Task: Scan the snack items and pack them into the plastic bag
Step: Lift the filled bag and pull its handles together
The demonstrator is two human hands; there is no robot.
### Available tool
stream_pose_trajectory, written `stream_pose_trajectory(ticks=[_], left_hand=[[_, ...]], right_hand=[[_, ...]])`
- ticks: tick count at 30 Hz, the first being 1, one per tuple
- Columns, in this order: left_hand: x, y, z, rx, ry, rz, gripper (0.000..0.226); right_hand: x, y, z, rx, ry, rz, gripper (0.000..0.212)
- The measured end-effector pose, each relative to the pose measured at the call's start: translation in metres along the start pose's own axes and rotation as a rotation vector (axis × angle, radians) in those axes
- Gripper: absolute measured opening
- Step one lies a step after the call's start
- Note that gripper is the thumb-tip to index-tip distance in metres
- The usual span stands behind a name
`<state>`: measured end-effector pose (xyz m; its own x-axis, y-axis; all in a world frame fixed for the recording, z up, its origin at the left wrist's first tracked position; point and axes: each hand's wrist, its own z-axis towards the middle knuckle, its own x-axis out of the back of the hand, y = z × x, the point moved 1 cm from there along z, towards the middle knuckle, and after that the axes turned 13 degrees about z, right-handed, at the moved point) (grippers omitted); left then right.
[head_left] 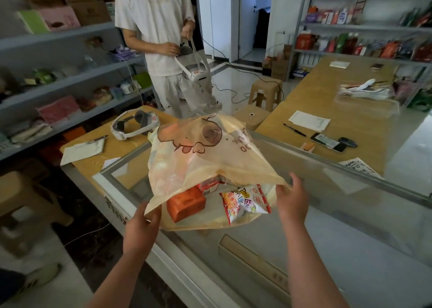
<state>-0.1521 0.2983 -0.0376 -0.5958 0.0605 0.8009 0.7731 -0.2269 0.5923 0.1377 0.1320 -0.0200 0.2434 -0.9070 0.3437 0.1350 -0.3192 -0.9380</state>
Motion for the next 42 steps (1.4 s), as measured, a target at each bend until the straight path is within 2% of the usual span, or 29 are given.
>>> stream_pose_trajectory(ticks=[1,6,11,14,19,23,28,32,36,42], left_hand=[[-0.001,0.002,0.0,-0.012,0.019,0.014,0.029],[0.002,0.018,0.01,-0.017,0.114,0.067,0.029],[0.016,0.042,0.02,-0.008,0.144,-0.03,0.04],[0.023,0.05,0.023,-0.037,0.143,-0.045,0.044],[0.042,0.059,0.034,-0.068,0.175,-0.043,0.036],[0.068,0.067,0.06,0.011,0.228,-0.132,0.029],[0.121,0.098,0.119,-0.053,0.217,-0.059,0.019],[0.181,0.14,0.164,-0.011,0.289,-0.265,0.028],[0.216,0.168,0.207,-0.018,0.308,-0.435,0.036],[0.195,0.175,0.264,0.068,0.172,-0.528,0.022]], right_hand=[[0.001,-0.001,0.003,-0.007,-0.047,0.003,0.01],[0.002,-0.013,0.005,-0.008,-0.054,0.047,0.015],[0.015,-0.046,0.006,0.054,-0.019,0.077,0.015],[0.017,-0.066,0.007,0.065,-0.032,0.084,0.031],[0.011,-0.099,-0.003,0.087,-0.008,0.159,0.034],[0.01,-0.123,-0.005,0.096,0.046,0.218,0.033],[0.01,-0.18,0.009,0.128,0.107,0.252,0.036],[0.006,-0.245,0.019,0.251,0.115,0.265,0.025],[0.001,-0.292,0.043,0.352,0.196,0.257,0.022],[-0.02,-0.299,0.089,0.194,0.16,0.112,0.025]])
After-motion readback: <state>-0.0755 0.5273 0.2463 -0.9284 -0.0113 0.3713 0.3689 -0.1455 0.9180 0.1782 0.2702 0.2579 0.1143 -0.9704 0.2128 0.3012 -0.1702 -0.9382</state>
